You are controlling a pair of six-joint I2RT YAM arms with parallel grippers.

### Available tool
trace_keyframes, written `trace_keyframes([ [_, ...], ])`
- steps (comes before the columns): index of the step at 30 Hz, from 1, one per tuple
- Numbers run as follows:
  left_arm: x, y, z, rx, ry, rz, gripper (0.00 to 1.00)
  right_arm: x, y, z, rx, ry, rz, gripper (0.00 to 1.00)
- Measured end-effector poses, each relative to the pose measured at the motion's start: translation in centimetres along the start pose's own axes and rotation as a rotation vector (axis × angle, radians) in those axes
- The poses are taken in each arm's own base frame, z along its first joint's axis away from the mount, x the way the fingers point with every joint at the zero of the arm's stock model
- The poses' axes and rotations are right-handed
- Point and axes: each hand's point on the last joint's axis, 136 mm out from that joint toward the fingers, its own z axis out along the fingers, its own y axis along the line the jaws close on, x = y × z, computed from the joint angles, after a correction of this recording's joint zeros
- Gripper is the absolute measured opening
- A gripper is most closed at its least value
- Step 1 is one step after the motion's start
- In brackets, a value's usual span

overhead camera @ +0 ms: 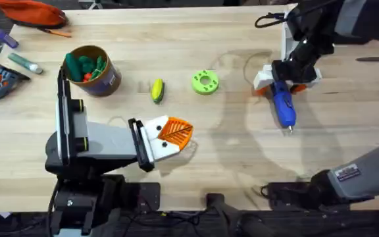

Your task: Pick up the gripper from the table and insert it into the empty holder that is missing its gripper. Then pick up a screw, insert it into the mounting hole, and use the screwdriver to tighten it. Finally, clean up the table by picking up the vegetable and placing it into the bucket.

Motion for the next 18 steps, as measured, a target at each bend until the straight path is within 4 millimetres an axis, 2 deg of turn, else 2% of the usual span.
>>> trace_keyframes([
  [11, 0.0, 0.0, 0.0, 0.0, 0.0, 0.0, 0.012, -0.01, -0.16, 0.0, 0.01, -0.001, -0.001, 0.871],
  [14, 0.0, 0.0, 0.0, 0.0, 0.0, 0.0, 0.012, -0.02, -0.17, 0.0, 0.011, -0.001, -0.001, 0.823],
  [18, 0.0, 0.0, 0.0, 0.0, 0.0, 0.0, 0.012, -0.01, -0.23, 0.0, 0.014, -0.001, -0.001, 0.699],
])
